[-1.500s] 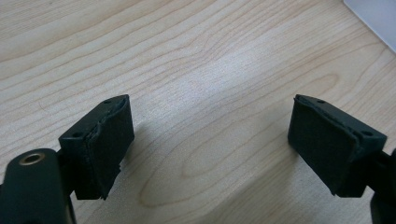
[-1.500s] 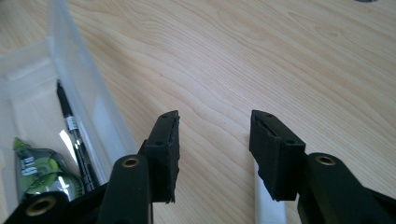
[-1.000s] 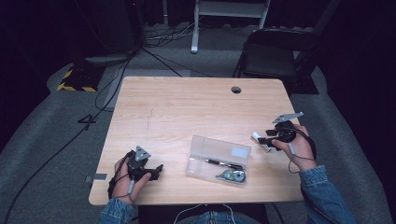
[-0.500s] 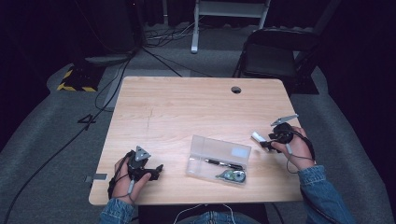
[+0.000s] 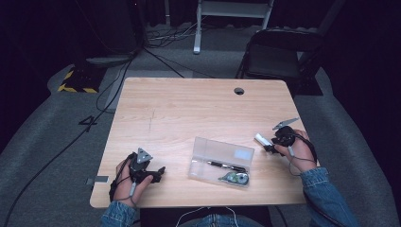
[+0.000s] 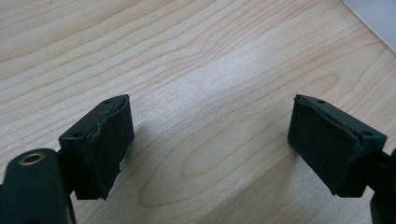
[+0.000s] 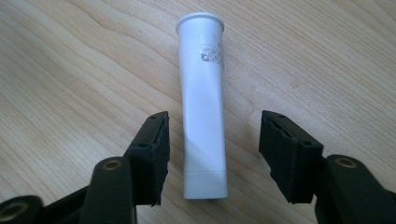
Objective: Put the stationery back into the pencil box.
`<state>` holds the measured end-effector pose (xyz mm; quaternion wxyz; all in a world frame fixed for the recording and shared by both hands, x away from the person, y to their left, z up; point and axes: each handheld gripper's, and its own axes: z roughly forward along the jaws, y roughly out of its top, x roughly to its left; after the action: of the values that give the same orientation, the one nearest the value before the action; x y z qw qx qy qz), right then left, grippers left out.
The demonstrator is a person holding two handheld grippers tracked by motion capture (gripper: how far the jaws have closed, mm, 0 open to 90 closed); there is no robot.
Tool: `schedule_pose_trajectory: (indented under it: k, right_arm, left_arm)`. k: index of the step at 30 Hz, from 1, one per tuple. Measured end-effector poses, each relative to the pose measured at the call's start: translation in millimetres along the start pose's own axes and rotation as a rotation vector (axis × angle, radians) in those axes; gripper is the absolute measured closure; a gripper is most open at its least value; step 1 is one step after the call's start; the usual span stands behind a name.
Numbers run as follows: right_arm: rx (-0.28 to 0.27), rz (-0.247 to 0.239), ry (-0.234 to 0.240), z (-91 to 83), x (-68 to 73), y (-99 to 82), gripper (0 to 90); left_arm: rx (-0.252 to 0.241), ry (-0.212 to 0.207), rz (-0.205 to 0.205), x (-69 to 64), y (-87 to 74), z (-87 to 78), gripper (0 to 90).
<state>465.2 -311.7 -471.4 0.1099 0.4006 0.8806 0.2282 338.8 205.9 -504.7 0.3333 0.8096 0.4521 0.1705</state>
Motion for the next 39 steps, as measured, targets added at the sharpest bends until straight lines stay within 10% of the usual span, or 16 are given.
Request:
schedule_pose_trajectory:
  k: [16,39]
  right_arm:
    - [0.011,-0.009,0.029,0.1,1.9,-0.5,70.7]
    - [-0.040,-0.006,0.026,-13.1,5.1,4.3,71.4]
  left_arm:
    - [0.001,0.000,0.002,0.1,0.0,-0.1,14.8]
    - [0.000,0.000,0.000,0.0,0.0,0.0,14.8]
